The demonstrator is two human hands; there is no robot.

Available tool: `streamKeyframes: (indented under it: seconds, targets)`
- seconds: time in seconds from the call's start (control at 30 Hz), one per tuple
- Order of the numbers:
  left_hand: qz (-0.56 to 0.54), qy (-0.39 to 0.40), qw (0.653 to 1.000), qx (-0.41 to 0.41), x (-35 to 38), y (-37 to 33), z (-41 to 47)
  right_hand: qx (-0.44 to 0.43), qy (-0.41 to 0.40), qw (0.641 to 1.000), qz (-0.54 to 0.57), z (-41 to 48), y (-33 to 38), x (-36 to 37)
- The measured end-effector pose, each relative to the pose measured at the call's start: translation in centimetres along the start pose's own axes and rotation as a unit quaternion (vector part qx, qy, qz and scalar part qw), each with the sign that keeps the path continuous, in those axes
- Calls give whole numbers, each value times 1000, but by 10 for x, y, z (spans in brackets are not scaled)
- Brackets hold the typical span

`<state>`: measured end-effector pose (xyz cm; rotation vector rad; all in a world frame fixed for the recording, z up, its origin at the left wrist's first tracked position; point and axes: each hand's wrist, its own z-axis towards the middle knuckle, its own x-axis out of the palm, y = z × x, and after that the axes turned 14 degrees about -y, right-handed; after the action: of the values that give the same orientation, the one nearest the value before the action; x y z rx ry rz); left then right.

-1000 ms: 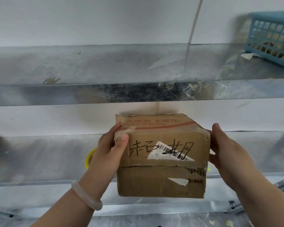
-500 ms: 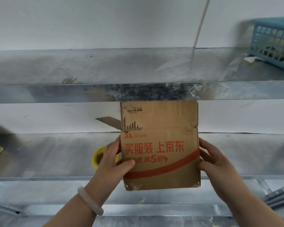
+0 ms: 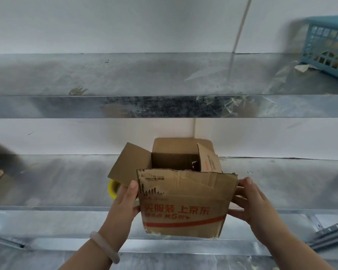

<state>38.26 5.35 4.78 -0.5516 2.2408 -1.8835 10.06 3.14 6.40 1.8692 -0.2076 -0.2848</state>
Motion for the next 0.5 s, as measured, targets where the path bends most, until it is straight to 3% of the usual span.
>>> streamKeyframes:
  seconds: [0.2,0.3,0.37,0.5]
  targets:
    - [-58,13,995,-76,8,-4,-9,-22,109,971,-210,7,46,-2]
    - [-55,17,993,-105,13,-5,-14,-84,174,907,-373,6,53,-2]
    - [-4,20,997,-69,17,-7,-19,-130,137,876,-443,7,44,-1]
    - [76,14,997,-24,15,-4,-21,-146,35,926,-346,-1,28,-5]
